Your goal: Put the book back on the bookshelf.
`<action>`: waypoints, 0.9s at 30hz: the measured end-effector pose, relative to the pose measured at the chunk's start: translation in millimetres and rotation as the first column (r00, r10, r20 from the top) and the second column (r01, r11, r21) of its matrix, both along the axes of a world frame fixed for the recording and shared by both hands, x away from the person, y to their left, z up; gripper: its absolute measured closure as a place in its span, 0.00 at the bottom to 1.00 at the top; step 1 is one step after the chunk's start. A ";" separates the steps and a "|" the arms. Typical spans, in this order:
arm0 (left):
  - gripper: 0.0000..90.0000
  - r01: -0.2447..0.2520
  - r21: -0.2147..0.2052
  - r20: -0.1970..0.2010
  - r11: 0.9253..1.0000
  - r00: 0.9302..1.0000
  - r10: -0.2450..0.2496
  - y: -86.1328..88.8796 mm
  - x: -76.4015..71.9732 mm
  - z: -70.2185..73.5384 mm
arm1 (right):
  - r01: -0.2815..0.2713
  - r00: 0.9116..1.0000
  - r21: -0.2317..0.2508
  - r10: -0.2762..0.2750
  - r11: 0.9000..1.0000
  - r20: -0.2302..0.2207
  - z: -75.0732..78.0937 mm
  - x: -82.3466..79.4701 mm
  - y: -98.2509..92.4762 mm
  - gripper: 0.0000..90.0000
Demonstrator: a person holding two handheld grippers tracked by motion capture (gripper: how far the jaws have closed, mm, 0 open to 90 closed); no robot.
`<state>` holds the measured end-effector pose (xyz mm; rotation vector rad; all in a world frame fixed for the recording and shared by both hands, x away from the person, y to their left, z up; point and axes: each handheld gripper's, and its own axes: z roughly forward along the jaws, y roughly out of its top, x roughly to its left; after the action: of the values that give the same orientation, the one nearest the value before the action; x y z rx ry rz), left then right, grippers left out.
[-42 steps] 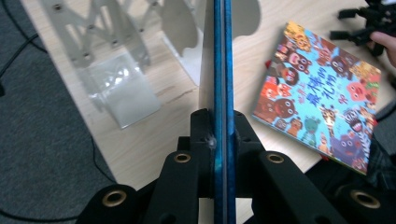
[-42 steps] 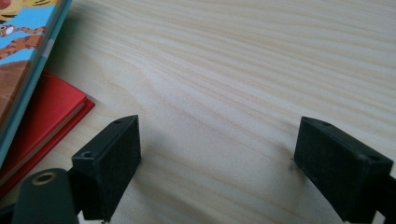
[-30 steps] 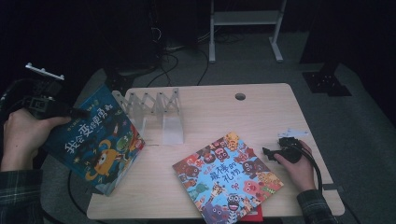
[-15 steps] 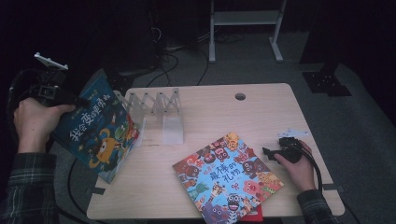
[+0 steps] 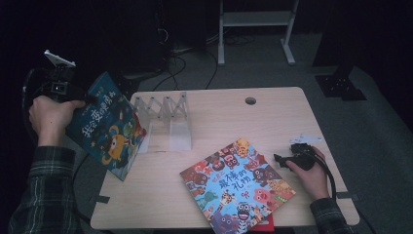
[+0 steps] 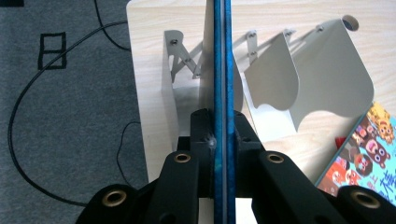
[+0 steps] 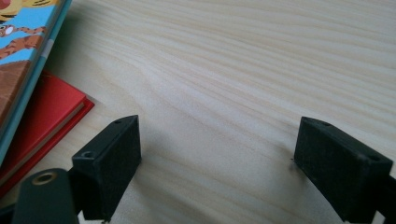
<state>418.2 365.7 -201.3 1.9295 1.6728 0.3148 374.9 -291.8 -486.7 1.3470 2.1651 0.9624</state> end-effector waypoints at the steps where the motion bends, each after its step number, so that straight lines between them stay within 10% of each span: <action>1: 0.92 -0.004 -0.001 -0.001 1.000 1.000 0.004 0.4 1.8 -0.2 | 0.000 1.000 0.000 0.000 1.000 0.000 0.0 0.0 0.0 0.15; 27: 0.87 -0.011 0.005 -0.009 1.000 1.000 0.011 -7.1 34.7 -2.3 | -0.003 1.000 0.000 0.003 1.000 0.001 -0.1 0.1 -0.3 0.15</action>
<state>452.9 358.6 -203.6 1.9289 1.6903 0.3151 375.0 -292.1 -486.8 1.3441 2.1669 0.9642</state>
